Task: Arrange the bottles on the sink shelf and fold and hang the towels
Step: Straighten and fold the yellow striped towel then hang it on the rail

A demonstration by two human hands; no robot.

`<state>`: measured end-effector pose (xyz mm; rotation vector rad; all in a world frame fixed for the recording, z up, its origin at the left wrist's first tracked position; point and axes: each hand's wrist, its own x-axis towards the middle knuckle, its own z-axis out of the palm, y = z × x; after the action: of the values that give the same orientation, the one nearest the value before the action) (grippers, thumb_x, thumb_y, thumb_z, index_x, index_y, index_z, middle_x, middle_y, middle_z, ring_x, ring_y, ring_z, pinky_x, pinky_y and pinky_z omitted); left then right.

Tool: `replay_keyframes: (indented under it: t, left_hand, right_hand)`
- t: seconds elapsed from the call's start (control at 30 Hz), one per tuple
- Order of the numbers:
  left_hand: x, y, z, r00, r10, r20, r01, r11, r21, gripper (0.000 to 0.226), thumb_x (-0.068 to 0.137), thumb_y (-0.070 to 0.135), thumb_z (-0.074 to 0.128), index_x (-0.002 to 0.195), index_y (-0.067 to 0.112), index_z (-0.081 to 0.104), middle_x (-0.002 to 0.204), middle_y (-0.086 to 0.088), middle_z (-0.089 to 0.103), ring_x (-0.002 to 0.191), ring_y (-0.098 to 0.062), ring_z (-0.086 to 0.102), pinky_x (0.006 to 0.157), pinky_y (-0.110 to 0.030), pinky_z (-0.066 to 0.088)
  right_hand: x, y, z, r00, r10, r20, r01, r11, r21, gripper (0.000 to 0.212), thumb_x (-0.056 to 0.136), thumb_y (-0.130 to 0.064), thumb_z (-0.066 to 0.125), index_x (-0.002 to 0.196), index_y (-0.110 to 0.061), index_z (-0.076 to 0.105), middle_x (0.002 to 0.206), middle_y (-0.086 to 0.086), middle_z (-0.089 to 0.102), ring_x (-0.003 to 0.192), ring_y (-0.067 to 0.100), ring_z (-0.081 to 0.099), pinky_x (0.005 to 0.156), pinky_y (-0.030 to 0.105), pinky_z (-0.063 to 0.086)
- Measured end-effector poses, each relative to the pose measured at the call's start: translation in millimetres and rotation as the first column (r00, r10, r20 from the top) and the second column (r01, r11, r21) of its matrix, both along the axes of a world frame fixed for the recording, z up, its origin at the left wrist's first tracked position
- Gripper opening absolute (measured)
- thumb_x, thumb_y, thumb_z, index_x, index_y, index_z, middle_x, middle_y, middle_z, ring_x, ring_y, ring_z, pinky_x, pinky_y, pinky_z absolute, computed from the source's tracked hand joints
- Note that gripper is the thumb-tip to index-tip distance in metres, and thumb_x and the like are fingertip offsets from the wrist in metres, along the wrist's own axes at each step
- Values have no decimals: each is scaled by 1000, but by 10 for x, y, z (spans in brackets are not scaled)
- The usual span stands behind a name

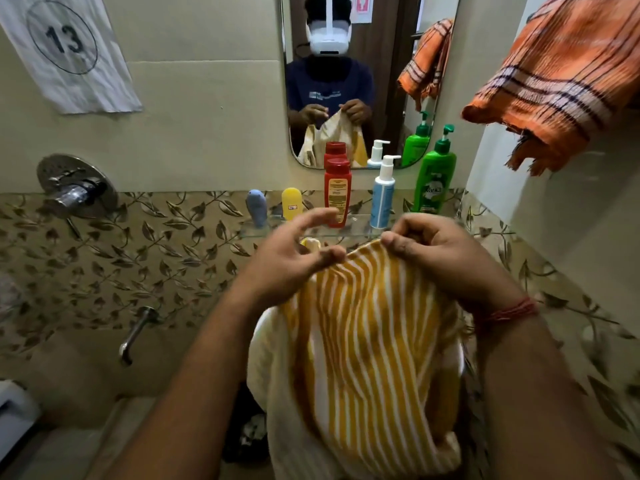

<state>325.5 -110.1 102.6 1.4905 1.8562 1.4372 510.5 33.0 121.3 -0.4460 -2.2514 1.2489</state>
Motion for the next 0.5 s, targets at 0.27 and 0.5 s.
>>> replay_keyframes:
  t: [0.27,0.5]
  left_hand:
    - [-140,-55,-162,976,139,165,-159,981,115,12,96,23,62,85,19,66,79,12,66,79,-6,63,75,-30,50]
    - [131,99,-121,996,-88,26,90,994,-66,41,92,23,68,132,27,60,122,16,65,114,-1,60,97,-34,54]
  right_hand:
    - [91,71,-59,1000,-2,-7,2,1000,-19,31,86,-37,64,83,-6,64,75,0,61,68,5,57,61,19,46]
    - [-133,-47,-19,999,9,48,-15,992,127,19,92,-31,66,78,-18,62,78,-1,62,73,9,59,65,29,49]
